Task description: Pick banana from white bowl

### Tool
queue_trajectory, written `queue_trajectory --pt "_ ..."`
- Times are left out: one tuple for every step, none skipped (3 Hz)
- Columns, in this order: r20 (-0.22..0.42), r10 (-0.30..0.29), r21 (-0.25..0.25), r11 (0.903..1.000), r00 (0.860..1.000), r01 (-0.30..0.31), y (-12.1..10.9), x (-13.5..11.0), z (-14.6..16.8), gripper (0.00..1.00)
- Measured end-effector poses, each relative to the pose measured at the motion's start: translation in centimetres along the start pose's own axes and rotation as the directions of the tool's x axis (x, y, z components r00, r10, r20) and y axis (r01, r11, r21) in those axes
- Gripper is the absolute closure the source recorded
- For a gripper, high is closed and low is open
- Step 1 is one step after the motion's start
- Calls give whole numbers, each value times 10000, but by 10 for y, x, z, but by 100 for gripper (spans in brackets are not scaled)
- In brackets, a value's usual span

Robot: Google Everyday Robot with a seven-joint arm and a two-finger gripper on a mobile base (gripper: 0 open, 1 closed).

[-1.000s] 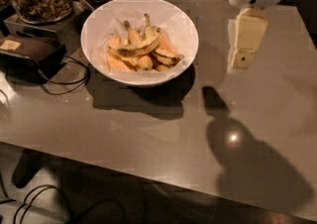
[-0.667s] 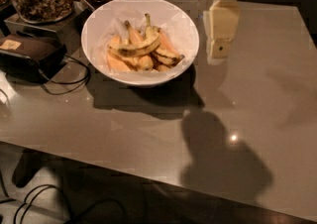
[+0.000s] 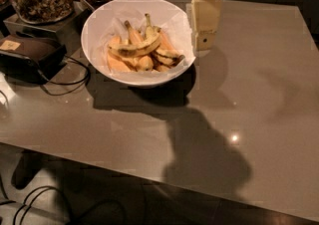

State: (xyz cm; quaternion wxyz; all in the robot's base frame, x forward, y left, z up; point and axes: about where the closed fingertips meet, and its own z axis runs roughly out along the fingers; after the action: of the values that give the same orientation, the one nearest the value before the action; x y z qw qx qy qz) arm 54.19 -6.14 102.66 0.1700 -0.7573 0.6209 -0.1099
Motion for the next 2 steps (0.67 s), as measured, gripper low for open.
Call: queue_trajectory --pt "474 -404 -63 9991 9981 408 -14 -16 10 0" --pt "867 -836 -208 9961 9927 857 -38 -38 22 0"
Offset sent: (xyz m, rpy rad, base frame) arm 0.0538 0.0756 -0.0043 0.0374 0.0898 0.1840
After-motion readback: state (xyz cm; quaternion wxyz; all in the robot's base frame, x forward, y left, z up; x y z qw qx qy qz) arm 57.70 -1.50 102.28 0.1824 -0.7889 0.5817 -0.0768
